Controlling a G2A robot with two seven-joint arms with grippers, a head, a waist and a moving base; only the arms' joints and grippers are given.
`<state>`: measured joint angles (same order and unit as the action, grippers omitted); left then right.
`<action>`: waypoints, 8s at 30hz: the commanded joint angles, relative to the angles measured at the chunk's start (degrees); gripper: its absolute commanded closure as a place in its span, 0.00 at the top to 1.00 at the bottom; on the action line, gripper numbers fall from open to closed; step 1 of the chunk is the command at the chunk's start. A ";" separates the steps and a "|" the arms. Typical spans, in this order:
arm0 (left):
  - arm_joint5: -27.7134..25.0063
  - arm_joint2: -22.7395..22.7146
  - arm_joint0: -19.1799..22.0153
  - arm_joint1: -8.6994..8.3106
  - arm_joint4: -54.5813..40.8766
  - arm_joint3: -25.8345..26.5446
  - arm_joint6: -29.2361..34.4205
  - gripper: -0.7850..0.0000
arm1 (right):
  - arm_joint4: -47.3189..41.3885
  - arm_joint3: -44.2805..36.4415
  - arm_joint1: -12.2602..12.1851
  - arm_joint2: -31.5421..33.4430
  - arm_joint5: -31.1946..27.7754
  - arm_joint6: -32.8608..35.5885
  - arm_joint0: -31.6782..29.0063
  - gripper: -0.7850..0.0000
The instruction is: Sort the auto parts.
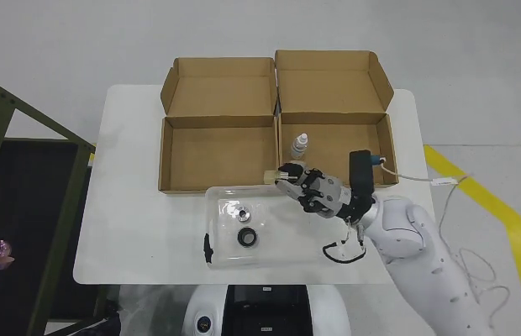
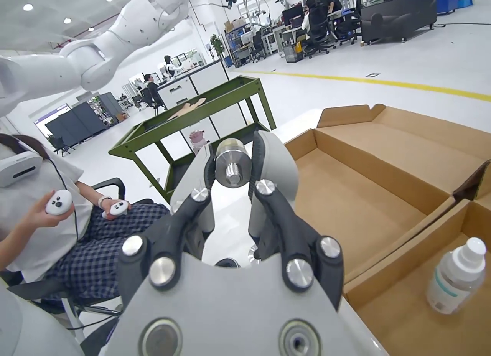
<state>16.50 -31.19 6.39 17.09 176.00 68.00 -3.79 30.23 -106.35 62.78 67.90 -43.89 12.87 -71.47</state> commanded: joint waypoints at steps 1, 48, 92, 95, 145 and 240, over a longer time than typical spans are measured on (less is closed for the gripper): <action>0.00 0.00 0.00 0.00 0.00 0.00 0.00 1.00 | -1.30 0.03 -0.06 0.32 -0.05 0.33 -0.16 0.00; 0.00 0.00 0.00 0.00 0.00 0.00 0.00 1.00 | 11.97 0.55 -1.16 5.91 1.00 5.75 -3.05 0.00; 0.00 0.00 0.00 0.00 0.00 0.00 0.00 1.00 | 36.93 20.49 -0.16 -1.52 15.92 20.53 15.72 0.02; 0.00 0.00 0.00 0.00 0.00 0.00 0.00 1.00 | 37.25 21.67 0.10 -2.57 15.89 21.16 17.00 0.09; 0.00 0.00 0.00 0.00 0.00 0.00 0.00 1.00 | 35.69 -10.07 -0.99 -6.43 8.10 17.63 0.29 0.49; 0.00 0.00 0.00 0.00 0.00 0.00 0.00 1.00 | 45.15 4.63 3.58 -25.90 3.10 21.42 10.49 0.51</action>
<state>16.50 -31.19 6.39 17.09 176.00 68.00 -3.79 75.43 -101.94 66.29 42.11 -40.81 34.29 -61.13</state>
